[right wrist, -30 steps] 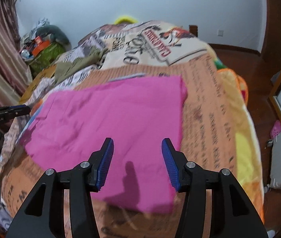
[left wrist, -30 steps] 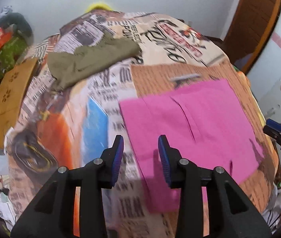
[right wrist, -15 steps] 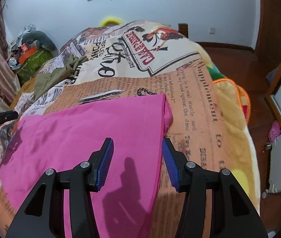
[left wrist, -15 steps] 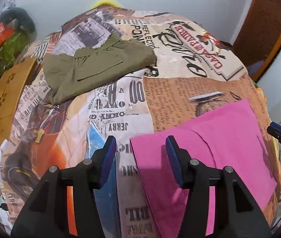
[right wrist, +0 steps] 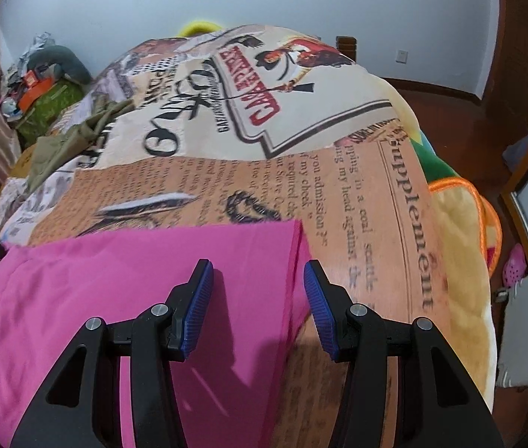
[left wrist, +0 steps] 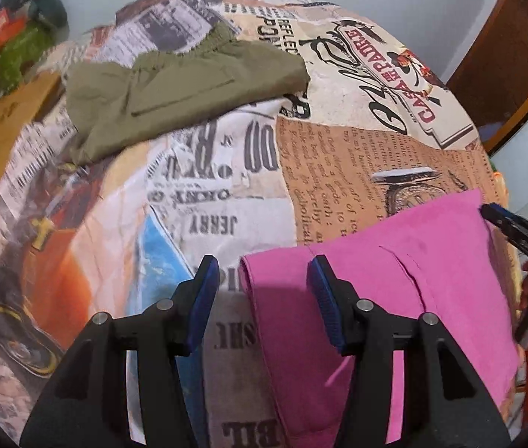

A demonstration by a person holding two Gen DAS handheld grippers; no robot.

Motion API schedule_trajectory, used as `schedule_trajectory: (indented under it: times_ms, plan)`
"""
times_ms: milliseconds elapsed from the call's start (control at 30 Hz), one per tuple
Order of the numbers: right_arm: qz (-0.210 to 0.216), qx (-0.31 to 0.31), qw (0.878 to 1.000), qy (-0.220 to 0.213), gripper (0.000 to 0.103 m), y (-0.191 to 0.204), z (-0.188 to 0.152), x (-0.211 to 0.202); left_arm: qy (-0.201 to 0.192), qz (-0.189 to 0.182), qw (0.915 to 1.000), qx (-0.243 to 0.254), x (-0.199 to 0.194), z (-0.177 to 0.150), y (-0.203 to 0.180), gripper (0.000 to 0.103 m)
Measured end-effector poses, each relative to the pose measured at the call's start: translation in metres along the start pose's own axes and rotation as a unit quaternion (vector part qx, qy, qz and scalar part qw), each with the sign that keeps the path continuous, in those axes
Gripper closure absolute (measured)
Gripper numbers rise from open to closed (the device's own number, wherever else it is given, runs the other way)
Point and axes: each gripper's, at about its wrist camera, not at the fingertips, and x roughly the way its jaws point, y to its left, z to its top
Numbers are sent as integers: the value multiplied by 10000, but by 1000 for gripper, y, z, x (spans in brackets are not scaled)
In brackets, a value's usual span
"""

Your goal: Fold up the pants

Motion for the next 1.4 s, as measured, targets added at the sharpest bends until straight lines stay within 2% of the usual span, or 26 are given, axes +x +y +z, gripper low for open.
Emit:
schedule_trajectory:
  times_ms: [167,267,367,533,633,733,800,967,1133,1167,1233,1267,1300,1400]
  plan:
    - [36,60,9998,176,57,-2,2,17,53,-111,9999,12,2,-4,-4,66]
    - [1,-49,9998,195,57,1,0,21,15,-83,9998,162,-1,-5,-10,87]
    - [39,-34,9997,223,57,-1,0,24,-109,-31,9996,258,-5,-7,-15,98]
    - [82,-32,9996,265,57,-4,1,28,-356,258,9986,279,-15,-12,-13,99]
    - [-3,-84,9996,263,57,-2,1,29,-298,359,9988,159,-12,-17,-6,99]
    - [-92,-34,9995,295,57,-3,2,32,-156,278,9995,38,-3,-19,2,97]
    - [-115,-19,9994,336,57,-4,4,32,-154,311,9993,108,-5,-19,1,94]
    - [-209,-60,9988,442,57,-1,11,23,-276,534,9973,422,-23,-14,-6,93]
    - [22,-83,9998,184,57,13,20,-8,-522,496,9957,582,-42,2,-14,92]
    - [114,-137,9998,123,57,19,22,-15,-539,454,9957,604,-43,5,-17,88]
    - [295,-224,9993,-8,56,34,26,-25,-511,304,9963,618,-42,11,-25,70]
    - [416,-236,9988,-33,55,42,27,-27,-503,232,9966,606,-41,12,-28,57]
    - [583,-250,9980,-26,49,51,29,-28,-488,154,9968,613,-39,14,-32,53]
    - [907,-379,9951,66,48,79,28,-21,-317,173,9964,768,-26,13,-46,53]
